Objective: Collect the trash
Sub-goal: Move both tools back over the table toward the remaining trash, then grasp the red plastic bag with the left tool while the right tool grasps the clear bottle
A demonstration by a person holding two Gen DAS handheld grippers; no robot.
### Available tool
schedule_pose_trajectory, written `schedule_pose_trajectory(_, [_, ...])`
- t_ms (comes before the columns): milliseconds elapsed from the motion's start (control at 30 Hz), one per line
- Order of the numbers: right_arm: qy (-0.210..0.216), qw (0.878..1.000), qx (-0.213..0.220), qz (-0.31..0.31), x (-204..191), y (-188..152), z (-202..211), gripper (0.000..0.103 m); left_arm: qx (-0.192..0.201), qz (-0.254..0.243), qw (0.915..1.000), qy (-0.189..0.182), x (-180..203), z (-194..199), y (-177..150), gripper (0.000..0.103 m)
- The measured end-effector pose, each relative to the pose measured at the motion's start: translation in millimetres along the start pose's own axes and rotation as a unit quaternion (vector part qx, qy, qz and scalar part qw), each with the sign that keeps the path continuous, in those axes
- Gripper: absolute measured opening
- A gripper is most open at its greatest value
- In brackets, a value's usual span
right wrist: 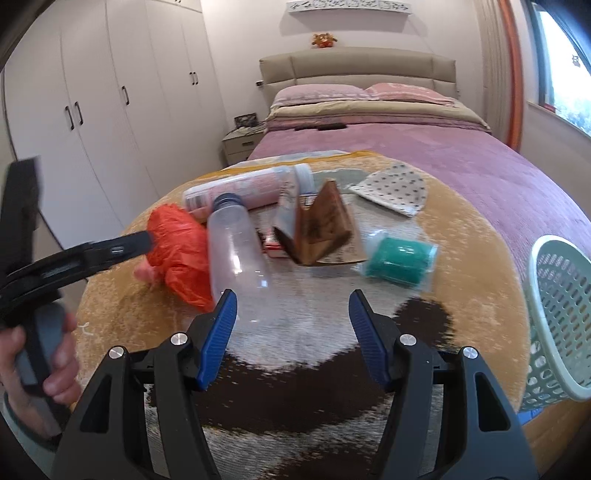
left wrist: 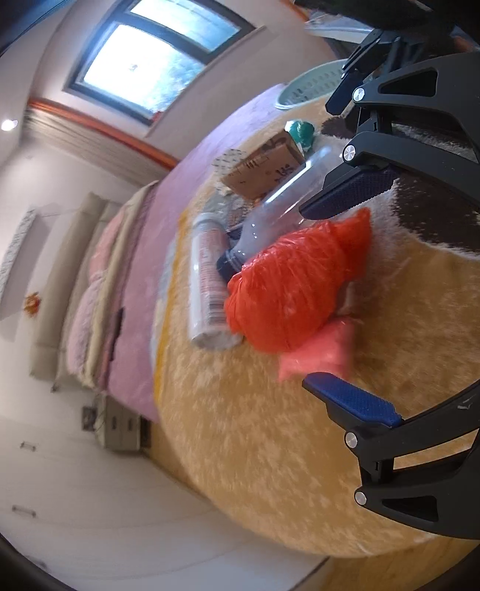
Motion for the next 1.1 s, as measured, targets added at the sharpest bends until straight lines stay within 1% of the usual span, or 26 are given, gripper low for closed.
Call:
schedule_pose_trajectory(67, [0.002,1.0,-0.006,0.008,-4.5,0.0,-4.8,0.059,-0.005,0.0,1.0,0.001,3.2,-8.8,1.8,0.083])
schedule_pose_trajectory(167, [-0.001,1.0,-0.016,0.015,-7.4,0.9,-14.2,0.059,-0.01,-0.005,0.9999,0.002,6.3,-19.0,4.7,0.079])
schedule_pose_trajectory(233, [0.005,1.0,-0.022,0.013,-7.3,2.3,-20.9,0.059,-0.007,-0.012,0.9998,0.014,8.9,-20.7,5.7,0.076])
schedule_pose_trajectory(333, [0.017,0.999,-0.03,0.007,-8.4,4.4,-30.5,0.059,-0.005,-0.021,0.9997,0.013,12.2,-20.3,6.4,0.072])
schedule_pose_trajectory(500, [0.032,0.998,-0.046,0.002,-12.8,4.3,-44.5,0.059,-0.006,-0.022,0.9996,0.015,9.8,-21.5,4.3,0.055])
schedule_pose_trajectory(533, [0.037,0.998,-0.048,0.001,-13.6,4.4,-46.3,0.058,-0.004,-0.021,0.9997,0.014,9.5,-19.8,3.6,0.054])
schedule_pose_trajectory(567, [0.042,0.998,-0.05,0.002,-14.9,4.0,-47.2,0.046,0.001,-0.021,0.9997,0.013,8.8,-16.5,2.8,0.051])
schedule_pose_trajectory(600, [0.044,0.998,-0.053,0.006,-16.5,3.1,-47.4,0.046,0.003,-0.022,0.9997,0.012,9.2,-14.4,2.1,0.049])
schedule_pose_trajectory(900, [0.036,0.998,-0.049,0.021,-26.6,-11.6,-14.9,0.045,0.034,-0.006,0.9993,-0.017,1.9,25.4,-8.1,0.048])
schedule_pose_trajectory(1100, [0.02,0.998,-0.048,0.03,-30.9,-31.0,10.2,0.046,0.038,-0.028,0.9984,-0.031,6.4,49.6,-26.4,0.048])
Point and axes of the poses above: each gripper's, at about its wrist camera, not at the fingertips, and z roughly against the way its jaws point, x to its right, y to its top, the point moved 4 cm from there along -z, roughly the way its jaws point, and after that the axes turned 14 degrees about y, right-handed, at the moved point
